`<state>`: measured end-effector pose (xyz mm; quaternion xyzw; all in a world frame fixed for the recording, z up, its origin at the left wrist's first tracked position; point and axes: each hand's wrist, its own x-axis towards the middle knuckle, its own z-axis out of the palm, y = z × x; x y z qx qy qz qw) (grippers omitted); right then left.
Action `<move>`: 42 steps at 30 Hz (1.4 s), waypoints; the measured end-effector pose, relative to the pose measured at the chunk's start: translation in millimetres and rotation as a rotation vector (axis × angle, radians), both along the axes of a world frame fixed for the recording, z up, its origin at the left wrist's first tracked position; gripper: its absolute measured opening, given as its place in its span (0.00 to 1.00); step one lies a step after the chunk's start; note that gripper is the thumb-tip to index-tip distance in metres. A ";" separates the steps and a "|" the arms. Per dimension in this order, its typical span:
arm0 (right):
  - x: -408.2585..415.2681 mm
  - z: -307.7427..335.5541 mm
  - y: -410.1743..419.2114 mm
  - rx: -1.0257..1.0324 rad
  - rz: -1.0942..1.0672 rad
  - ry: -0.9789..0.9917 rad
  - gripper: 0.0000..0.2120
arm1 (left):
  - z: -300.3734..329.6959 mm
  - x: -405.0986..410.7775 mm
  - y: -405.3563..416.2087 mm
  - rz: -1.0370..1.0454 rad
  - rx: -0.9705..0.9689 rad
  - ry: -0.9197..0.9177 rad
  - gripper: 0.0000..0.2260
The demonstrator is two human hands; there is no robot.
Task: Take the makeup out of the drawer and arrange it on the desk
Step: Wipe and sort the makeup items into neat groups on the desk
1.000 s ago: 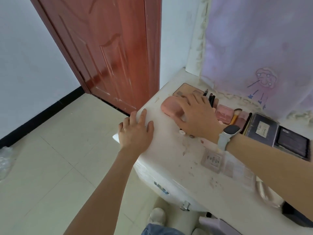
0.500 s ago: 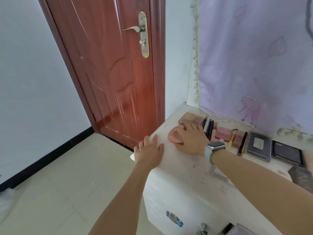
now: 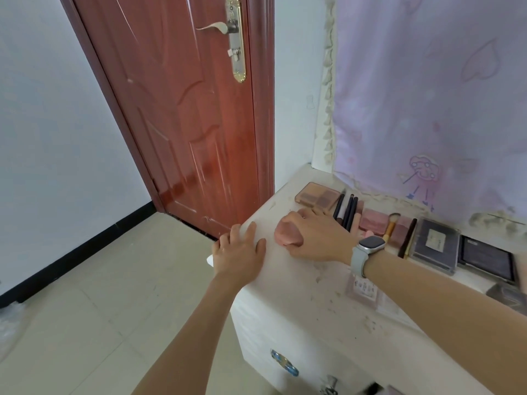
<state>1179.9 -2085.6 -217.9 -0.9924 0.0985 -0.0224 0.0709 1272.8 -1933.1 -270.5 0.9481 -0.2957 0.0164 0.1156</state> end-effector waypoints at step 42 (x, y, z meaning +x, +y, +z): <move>-142.9 59.6 33.3 0.231 -0.023 -0.329 0.21 | 90.5 -145.0 -11.7 -0.068 -1.236 1.686 0.20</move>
